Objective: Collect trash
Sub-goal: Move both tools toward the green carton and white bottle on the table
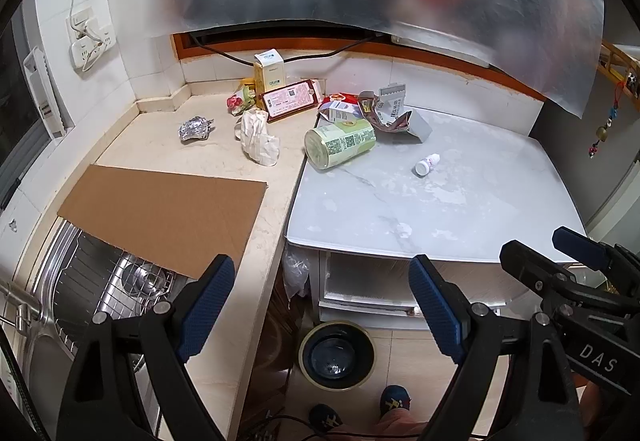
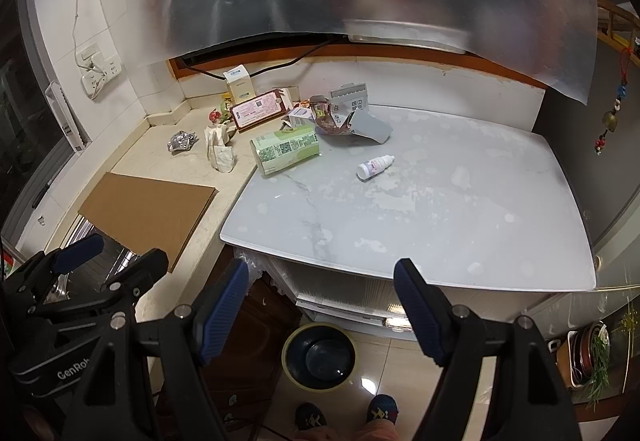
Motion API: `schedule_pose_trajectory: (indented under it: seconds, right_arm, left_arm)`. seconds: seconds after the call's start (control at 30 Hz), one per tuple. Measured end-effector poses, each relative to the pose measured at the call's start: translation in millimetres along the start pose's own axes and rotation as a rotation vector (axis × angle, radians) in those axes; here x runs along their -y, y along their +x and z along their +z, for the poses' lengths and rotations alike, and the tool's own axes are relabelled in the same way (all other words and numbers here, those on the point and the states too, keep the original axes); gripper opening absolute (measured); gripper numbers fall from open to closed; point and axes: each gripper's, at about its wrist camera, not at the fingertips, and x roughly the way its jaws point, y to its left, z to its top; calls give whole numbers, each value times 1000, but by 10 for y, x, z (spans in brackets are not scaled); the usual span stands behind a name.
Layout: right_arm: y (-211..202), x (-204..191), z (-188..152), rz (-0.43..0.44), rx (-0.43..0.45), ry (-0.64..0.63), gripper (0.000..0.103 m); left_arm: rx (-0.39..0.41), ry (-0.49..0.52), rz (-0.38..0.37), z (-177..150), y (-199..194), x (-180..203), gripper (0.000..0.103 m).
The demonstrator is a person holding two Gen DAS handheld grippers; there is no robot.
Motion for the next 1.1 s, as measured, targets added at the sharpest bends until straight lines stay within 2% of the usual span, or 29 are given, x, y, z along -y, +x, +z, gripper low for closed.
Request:
schedule_pose_trajectory:
  seconds: [0.7,0.9,1.1]
  right_arm:
    - [87,-18,40,-39,-26,66,75]
    - [139,1,136,-65,-23,84,75]
    - [252,71,302,-82,-6,81,75]
  left_arm:
    - [-20,77,-57,71,172,-90,87]
    - [-21,111,-109,265,285,-78,87]
    - [-22,101,-128,579,442,-118,87]
